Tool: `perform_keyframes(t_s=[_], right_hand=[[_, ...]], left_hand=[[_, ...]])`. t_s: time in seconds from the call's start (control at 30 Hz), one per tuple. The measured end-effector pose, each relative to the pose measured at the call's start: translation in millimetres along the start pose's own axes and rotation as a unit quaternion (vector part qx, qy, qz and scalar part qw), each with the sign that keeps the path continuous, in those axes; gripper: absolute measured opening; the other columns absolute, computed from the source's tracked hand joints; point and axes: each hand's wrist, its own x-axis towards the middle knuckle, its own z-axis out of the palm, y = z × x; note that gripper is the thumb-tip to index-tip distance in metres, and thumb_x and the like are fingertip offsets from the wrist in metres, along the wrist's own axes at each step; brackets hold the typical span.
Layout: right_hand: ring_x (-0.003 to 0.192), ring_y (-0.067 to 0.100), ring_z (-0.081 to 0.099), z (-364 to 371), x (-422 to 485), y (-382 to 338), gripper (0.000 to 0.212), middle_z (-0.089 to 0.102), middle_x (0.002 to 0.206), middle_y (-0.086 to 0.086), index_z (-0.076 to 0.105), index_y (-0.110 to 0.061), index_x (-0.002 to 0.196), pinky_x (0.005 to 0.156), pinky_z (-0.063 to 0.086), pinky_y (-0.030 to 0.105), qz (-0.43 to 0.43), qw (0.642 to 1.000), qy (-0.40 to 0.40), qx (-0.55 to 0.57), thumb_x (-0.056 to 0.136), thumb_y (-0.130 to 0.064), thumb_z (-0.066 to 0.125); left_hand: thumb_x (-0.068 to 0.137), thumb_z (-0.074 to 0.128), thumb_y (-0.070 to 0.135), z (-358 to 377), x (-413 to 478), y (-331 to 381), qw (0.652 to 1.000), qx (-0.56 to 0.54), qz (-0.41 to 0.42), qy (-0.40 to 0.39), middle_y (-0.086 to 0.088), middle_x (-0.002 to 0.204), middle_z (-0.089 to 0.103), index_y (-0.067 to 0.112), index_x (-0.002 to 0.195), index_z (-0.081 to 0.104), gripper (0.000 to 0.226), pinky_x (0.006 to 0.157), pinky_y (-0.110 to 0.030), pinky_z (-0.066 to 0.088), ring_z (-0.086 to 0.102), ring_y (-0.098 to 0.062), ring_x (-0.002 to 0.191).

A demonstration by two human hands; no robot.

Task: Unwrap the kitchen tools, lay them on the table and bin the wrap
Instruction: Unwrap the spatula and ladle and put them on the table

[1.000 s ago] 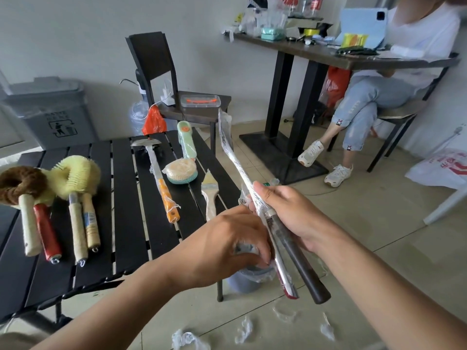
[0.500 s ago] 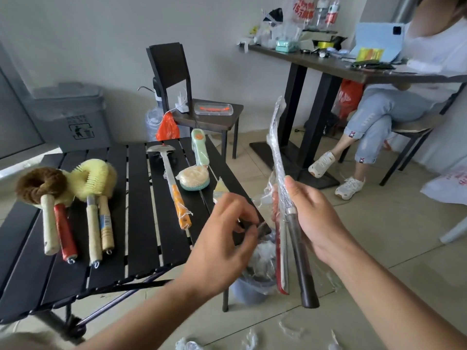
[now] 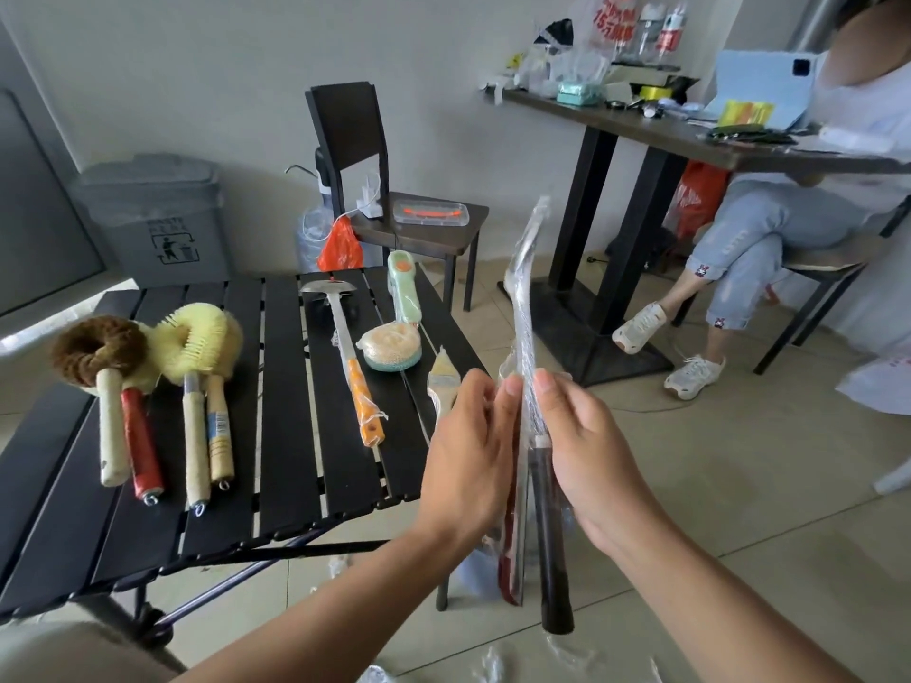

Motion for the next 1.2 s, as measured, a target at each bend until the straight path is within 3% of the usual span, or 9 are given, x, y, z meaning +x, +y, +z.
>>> perform_keyframes(t_s=[0.1,0.23,0.33,0.5,0.7,0.83,1.0,1.1,1.2], right_hand=[[0.117,0.016,0.074,4.4,-3.7,-1.0,0.021,0.081,0.117,-0.002,0.079,-0.042,0.108,0.110,0.052,0.046,0.067,0.989,-0.030,0.125,0.103,-0.053,0.062],[0.115,0.027,0.075,-0.4,-4.6,-7.9,0.036,0.078,0.123,0.013,0.075,-0.024,0.123,0.092,0.062,0.039,0.123,0.964,-0.137,0.191,0.090,-0.036,0.085],[0.097,0.028,0.076,-9.2,0.1,-14.3,0.037,0.075,0.114,0.022,0.074,-0.011,0.126,0.077,0.063,0.032,0.155,0.948,-0.175,0.214,0.090,-0.015,0.081],[0.076,0.023,0.064,-11.3,3.4,-17.3,0.021,0.064,0.090,0.016,0.071,-0.004,0.117,0.067,0.053,0.033,0.176,0.958,-0.134,0.182,0.096,-0.002,0.069],[0.065,0.016,0.060,-6.9,4.5,-13.7,0.018,0.061,0.075,0.007,0.063,-0.006,0.106,0.062,0.051,0.027,0.165,0.958,-0.131,0.194,0.094,-0.007,0.076],[0.082,0.025,0.074,-17.1,9.7,-8.5,0.021,0.071,0.086,0.012,0.069,-0.001,0.114,0.072,0.065,0.039,0.186,0.949,-0.124,0.221,0.094,0.004,0.074],[0.085,0.022,0.075,-22.9,15.9,-2.5,0.039,0.073,0.085,0.004,0.071,-0.004,0.112,0.083,0.058,0.047,0.187,0.953,-0.145,0.187,0.073,-0.003,0.068],[0.071,0.019,0.067,-19.2,15.9,1.2,0.034,0.063,0.078,0.006,0.067,-0.002,0.105,0.069,0.058,0.039,0.185,0.949,-0.130,0.220,0.071,-0.004,0.062],[0.062,0.013,0.060,-9.3,13.0,5.7,0.015,0.060,0.074,0.002,0.065,-0.009,0.096,0.055,0.054,0.027,0.174,0.962,-0.081,0.196,0.089,-0.016,0.078]], left_hand=[[0.111,0.043,0.055,-4.0,1.8,-3.1,0.999,0.023,0.045,0.014,-0.006,0.066,0.051,0.017,0.085,0.042,0.045,0.053,-0.043,0.037,0.038,-0.014,0.057],[0.113,0.046,0.041,-10.7,7.6,-3.6,0.998,0.001,0.052,0.037,-0.002,0.066,0.057,0.014,0.085,0.042,0.039,0.054,-0.044,0.043,0.045,-0.015,0.057],[0.113,0.046,0.040,-15.5,13.6,-5.3,0.998,-0.015,0.043,0.045,0.012,0.061,0.055,0.013,0.086,0.044,0.039,0.048,-0.027,0.041,0.044,-0.005,0.052],[0.114,0.047,0.035,-17.1,15.5,-2.9,0.997,0.014,0.067,0.041,0.017,0.055,0.049,0.018,0.081,0.039,0.038,0.045,-0.016,0.030,0.037,-0.005,0.048],[0.114,0.047,0.032,-17.2,20.9,-4.6,0.994,0.057,0.091,0.026,0.012,0.058,0.049,0.018,0.081,0.039,0.037,0.044,-0.016,0.029,0.037,-0.006,0.048],[0.113,0.047,0.034,-28.4,32.3,-6.9,0.991,0.095,0.084,0.033,0.008,0.056,0.046,0.018,0.082,0.040,0.036,0.044,-0.022,0.027,0.033,-0.009,0.047],[0.113,0.048,0.033,-40.8,41.0,-6.7,0.985,0.143,0.089,0.040,0.002,0.059,0.053,0.016,0.085,0.046,0.032,0.046,-0.025,0.034,0.045,-0.011,0.051],[0.113,0.047,0.032,-40.8,36.5,-4.6,0.980,0.166,0.097,0.038,0.002,0.056,0.050,0.014,0.087,0.046,0.032,0.048,-0.026,0.035,0.046,-0.016,0.052],[0.112,0.042,0.036,-38.8,30.8,-0.7,0.975,0.190,0.105,0.037,-0.001,0.055,0.052,0.014,0.089,0.043,0.032,0.055,-0.036,0.037,0.050,-0.026,0.054]])
